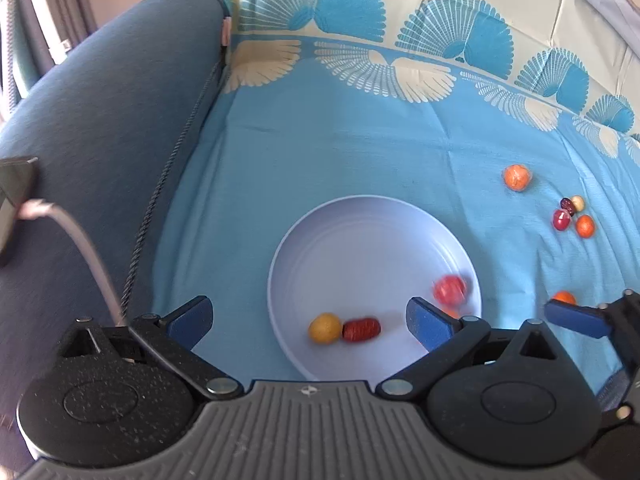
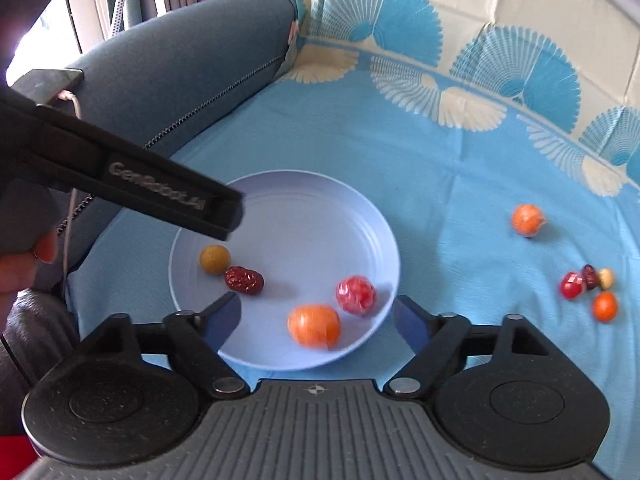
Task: Organize fruits
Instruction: 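Lift both tools away from the plate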
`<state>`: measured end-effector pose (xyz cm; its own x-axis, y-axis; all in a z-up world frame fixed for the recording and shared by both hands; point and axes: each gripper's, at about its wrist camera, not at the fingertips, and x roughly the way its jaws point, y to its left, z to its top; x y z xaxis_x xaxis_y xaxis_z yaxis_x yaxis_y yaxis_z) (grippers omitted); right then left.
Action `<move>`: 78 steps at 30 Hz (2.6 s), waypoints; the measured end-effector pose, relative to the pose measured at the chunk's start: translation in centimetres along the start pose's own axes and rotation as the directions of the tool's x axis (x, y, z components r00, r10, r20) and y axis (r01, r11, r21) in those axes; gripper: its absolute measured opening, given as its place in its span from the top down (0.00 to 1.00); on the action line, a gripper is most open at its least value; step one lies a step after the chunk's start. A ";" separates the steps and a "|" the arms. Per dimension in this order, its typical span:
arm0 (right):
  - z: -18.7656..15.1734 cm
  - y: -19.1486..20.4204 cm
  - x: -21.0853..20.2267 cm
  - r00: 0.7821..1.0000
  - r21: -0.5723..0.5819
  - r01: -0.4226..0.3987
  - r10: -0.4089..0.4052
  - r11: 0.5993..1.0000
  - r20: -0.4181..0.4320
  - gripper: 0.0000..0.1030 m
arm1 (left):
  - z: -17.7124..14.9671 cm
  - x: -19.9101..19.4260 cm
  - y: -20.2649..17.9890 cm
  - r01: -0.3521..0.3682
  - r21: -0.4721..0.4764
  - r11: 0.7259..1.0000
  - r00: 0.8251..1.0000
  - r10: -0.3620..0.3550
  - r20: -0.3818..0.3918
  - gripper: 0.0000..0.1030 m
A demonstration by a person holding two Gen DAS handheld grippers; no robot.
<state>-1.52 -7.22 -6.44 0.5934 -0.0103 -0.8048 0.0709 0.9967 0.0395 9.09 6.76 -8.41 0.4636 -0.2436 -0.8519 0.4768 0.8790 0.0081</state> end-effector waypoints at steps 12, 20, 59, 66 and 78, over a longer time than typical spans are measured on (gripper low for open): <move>-4.7 2.7 -11.9 0.998 0.001 -0.009 0.009 1.000 0.061 0.02 | -8.3 -10.0 0.5 -0.033 -0.094 0.995 0.999 0.029 -0.033 0.00; -6.4 3.5 -17.3 0.983 -0.021 0.024 -0.020 0.999 0.182 0.01 | -10.1 -15.2 -0.7 -0.051 -0.073 0.996 0.995 0.057 0.086 0.00; -8.3 4.1 -20.4 0.972 0.006 0.049 -0.049 0.999 0.230 0.01 | -12.1 -17.5 -3.0 -0.103 0.001 0.995 0.991 0.102 0.088 0.00; -8.2 3.7 -19.7 0.977 0.024 0.045 -0.049 0.999 0.209 0.01 | -12.0 -16.7 -3.0 -0.107 0.012 0.994 0.992 0.106 0.064 0.00; -8.2 2.0 -17.9 0.984 0.077 0.032 -0.045 0.996 0.170 0.01 | -11.3 -14.4 -4.1 -0.118 0.061 0.991 0.993 0.118 0.002 0.00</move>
<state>-18.58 -4.41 3.20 0.7171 -0.0688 -0.6935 0.1520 0.9866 0.0592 -7.94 11.32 -2.07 0.5182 -0.1386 -0.8440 0.4636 0.8748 0.1410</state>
